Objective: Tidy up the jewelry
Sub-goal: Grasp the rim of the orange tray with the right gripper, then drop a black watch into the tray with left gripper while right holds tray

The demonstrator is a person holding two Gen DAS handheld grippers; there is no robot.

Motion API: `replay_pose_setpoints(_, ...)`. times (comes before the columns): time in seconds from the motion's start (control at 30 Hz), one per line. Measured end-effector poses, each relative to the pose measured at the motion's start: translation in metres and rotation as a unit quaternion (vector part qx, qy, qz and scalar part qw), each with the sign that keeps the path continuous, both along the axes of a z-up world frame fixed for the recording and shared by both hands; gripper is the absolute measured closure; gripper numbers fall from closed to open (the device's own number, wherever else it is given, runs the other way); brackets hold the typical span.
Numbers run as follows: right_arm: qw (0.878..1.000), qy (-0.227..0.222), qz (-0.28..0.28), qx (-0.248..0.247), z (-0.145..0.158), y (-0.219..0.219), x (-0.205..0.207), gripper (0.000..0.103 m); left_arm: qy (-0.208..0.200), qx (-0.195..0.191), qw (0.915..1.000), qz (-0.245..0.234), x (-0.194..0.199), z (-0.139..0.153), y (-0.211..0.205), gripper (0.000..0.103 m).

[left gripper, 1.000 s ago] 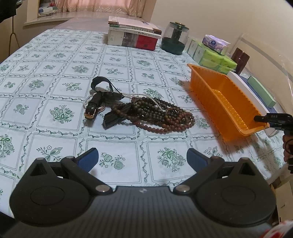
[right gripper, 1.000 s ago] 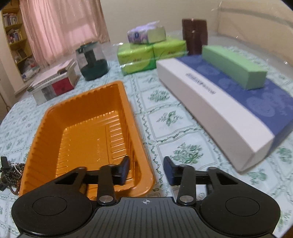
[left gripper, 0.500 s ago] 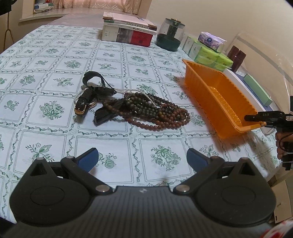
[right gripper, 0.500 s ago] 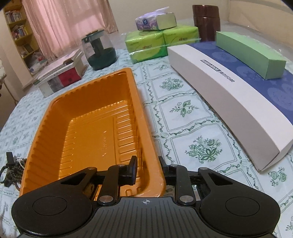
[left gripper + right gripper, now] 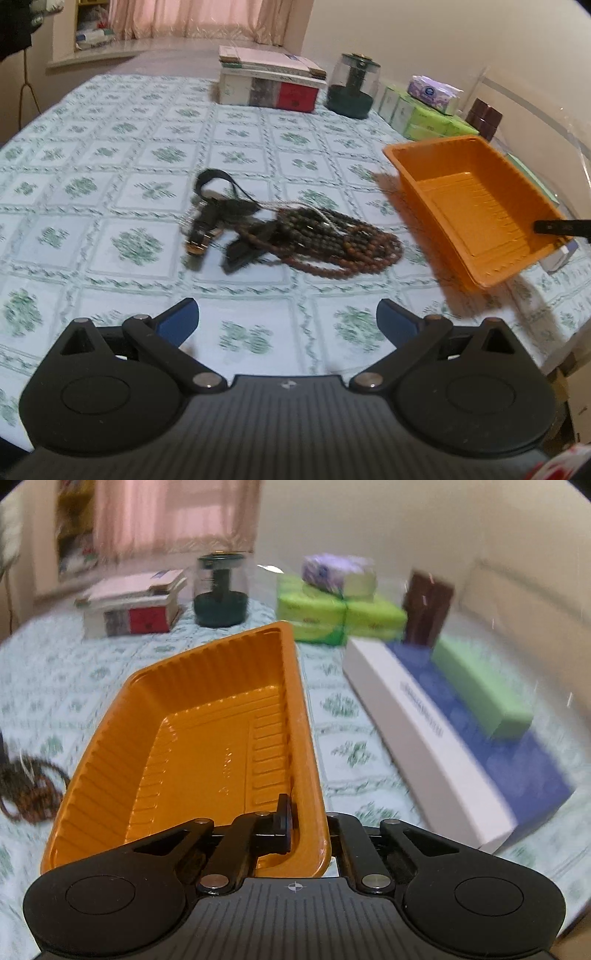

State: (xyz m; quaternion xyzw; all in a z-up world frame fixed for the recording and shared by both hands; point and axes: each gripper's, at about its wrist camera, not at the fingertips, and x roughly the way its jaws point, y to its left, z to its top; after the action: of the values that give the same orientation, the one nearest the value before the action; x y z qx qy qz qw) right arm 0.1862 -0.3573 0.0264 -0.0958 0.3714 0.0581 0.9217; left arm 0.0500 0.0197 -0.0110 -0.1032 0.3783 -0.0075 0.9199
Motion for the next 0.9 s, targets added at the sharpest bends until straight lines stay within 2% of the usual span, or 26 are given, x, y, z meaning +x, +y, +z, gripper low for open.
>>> replay_pose_setpoints(0.13,0.996,-0.016,0.032,-0.080,0.003,0.030,-0.016,0.100,-0.009,0.008,0.9998,0.013,0.000,0.003,0.016,0.003)
replay_pose_setpoints(0.3,0.991,0.014,0.048,-0.126,0.001,0.046,-0.016,0.100,-0.015,0.015,0.9996,0.017,0.001,0.004,0.033,0.003)
replay_pose_setpoints(0.53,0.970,0.061,0.093,-0.215,0.005,0.071,-0.006,0.099,-0.014,0.030,0.9993,0.016,0.014,-0.008,0.053,0.005)
replay_pose_setpoints(0.7,0.959,0.069,0.109,-0.252,0.006,0.081,-0.001,0.099,-0.013,0.039,0.9991,0.002,0.031,-0.017,0.065,0.011)
replay_pose_setpoints(0.8,0.957,0.067,0.110,-0.260,0.007,0.084,0.001,0.099,-0.013,0.049,0.9986,-0.011,0.042,-0.020,0.070,0.021)
replay_pose_setpoints(0.87,0.956,0.066,0.109,-0.263,0.008,0.086,0.001,0.099,-0.009,0.056,0.9981,-0.024,0.050,-0.022,0.070,0.036)
replay_pose_setpoints(0.9,0.956,0.065,0.109,-0.264,0.007,0.086,0.001,0.099,-0.006,0.060,0.9977,-0.030,0.054,-0.023,0.070,0.039)
